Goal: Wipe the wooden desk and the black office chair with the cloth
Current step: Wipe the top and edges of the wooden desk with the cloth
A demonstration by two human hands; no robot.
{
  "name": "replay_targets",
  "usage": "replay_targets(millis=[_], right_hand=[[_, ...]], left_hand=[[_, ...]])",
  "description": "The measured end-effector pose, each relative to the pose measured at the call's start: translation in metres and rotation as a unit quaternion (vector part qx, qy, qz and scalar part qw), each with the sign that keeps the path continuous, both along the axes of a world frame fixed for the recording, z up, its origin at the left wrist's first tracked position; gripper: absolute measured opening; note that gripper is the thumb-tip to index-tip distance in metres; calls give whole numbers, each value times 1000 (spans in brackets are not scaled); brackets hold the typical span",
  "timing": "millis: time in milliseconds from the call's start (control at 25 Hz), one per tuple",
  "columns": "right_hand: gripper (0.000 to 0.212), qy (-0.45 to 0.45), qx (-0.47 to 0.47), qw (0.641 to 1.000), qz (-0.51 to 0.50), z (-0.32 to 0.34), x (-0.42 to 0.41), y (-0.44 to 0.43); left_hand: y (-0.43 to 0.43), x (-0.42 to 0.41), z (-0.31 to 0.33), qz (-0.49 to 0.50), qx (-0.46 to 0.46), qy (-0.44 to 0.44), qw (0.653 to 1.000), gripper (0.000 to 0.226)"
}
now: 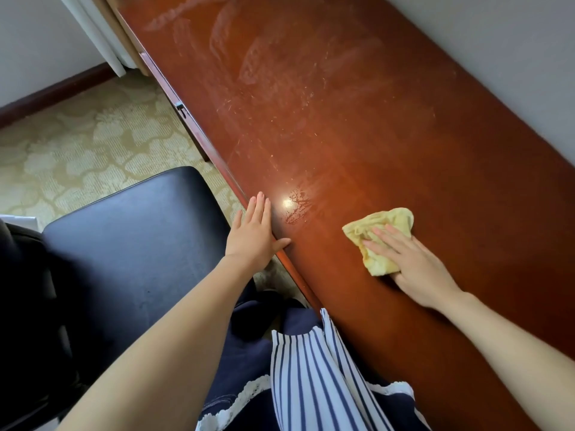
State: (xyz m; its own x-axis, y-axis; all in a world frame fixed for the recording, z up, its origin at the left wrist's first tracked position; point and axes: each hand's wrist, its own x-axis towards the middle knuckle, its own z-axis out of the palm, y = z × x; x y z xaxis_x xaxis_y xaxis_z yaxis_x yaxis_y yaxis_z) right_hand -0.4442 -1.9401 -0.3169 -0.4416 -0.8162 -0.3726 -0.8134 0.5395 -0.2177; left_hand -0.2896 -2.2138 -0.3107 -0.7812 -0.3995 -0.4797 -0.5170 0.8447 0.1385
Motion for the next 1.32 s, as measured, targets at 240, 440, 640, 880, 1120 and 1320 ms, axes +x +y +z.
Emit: replay_targets(millis=[240,440,640,880,1120,1320], right_hand=[[63,-31,9,994,-105,8,-53,-59],[47,-55,19,986,-159,3,-47,-140],[57,-36,15,997,-70,-8,5,-168],[60,-41,-58,997,-2,-14,53,-141],[47,-65,-133,989,-21,-14,84,-100],[53,-52,-145,987,-50,-17,77,-28]], left_hand=[[0,-2,6,-12,17,-17,1000,110],[-11,-3,8,-26,38,-20,999,110],[-13,-6,8,-36,35,-44,998,108],[-17,-13,15,-36,49,-81,995,82],[11,-23,10,65,-35,55,996,50],[33,-37,-1,79,-51,89,992,63]])
